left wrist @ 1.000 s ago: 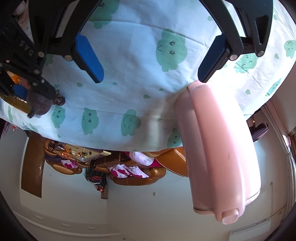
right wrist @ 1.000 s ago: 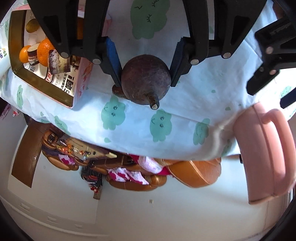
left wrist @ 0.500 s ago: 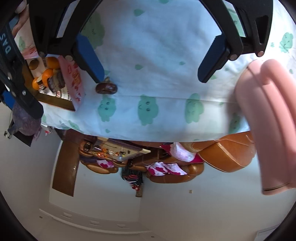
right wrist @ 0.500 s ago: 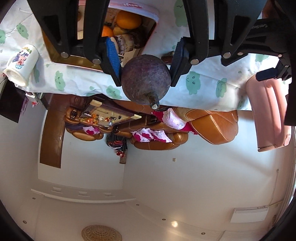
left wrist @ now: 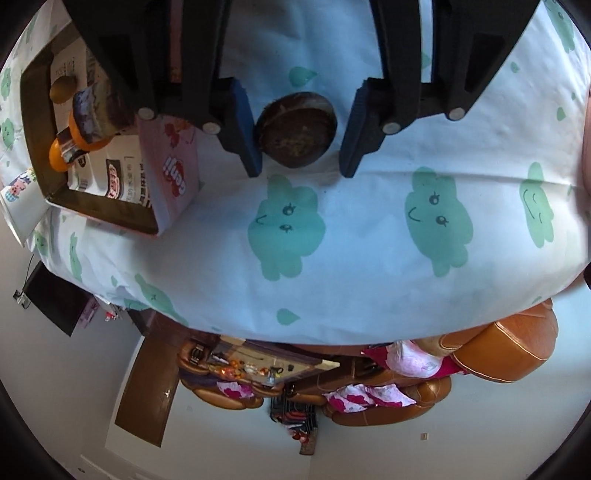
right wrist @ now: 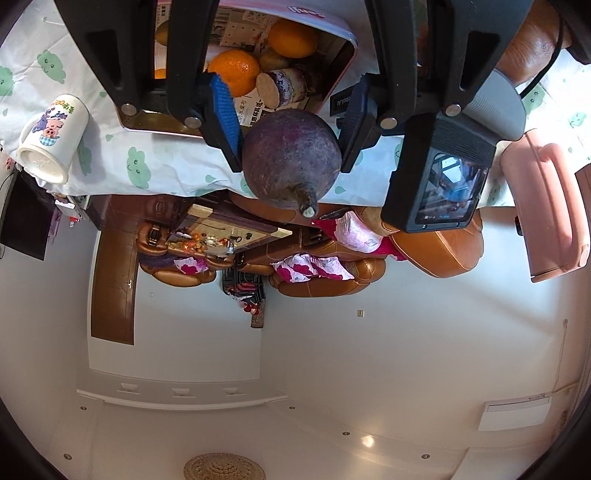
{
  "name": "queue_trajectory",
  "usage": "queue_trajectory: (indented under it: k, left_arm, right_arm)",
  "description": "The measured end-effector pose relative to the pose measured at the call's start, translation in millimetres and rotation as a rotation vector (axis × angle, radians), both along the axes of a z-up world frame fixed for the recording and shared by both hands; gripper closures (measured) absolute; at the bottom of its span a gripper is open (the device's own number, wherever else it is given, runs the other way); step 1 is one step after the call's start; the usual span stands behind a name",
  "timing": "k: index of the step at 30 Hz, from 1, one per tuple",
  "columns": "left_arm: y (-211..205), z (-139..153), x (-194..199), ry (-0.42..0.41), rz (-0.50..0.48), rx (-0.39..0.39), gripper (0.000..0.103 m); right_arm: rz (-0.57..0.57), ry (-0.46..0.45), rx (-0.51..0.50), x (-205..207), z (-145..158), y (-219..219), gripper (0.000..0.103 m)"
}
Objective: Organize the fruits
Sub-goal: 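Carry the purple fruit and the date over the tin box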
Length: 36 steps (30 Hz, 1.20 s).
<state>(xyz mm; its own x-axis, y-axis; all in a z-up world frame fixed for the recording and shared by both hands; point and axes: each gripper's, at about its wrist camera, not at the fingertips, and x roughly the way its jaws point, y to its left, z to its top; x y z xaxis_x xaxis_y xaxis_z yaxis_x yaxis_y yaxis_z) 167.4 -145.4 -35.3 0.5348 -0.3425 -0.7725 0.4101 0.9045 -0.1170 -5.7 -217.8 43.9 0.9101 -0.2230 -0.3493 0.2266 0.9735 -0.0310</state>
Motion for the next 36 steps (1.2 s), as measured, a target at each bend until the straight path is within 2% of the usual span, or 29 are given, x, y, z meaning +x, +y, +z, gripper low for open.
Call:
queue_trajectory:
  k: [3,6,12,16,21,29,36]
  left_arm:
    - [8,-1,0,0.014,0.004,-0.046,0.064]
    - [29,1,-10,-0.004,0.062,-0.062,0.065]
    - [65,19,-55,-0.198,0.189,0.049,0.064]
    - [90,19,-79,-0.244,0.279,0.081,0.064]
    - [109,22,-99,-0.277,0.339,0.081,0.064]
    - [116,28,-127,-0.311,0.373,0.071,0.064]
    - [108,31,-145,-0.321,0.349,0.047,0.064]
  right_arm:
    - [0.005,0.012,0.013,2,-3,-1,0.051]
    - [0.012,0.015,0.011,-2,-8,1,0.051]
    - [0.057,0.019,0.024,-5,-11,13,0.051]
    - [0.088,0.04,0.026,-4,-17,22,0.051]
    - [0.089,0.066,0.015,-5,-25,29,0.051]
    - [0.103,0.091,0.016,-16,-31,30,0.051]
    - [0.113,0.09,0.003,-32,-30,31,0.051]
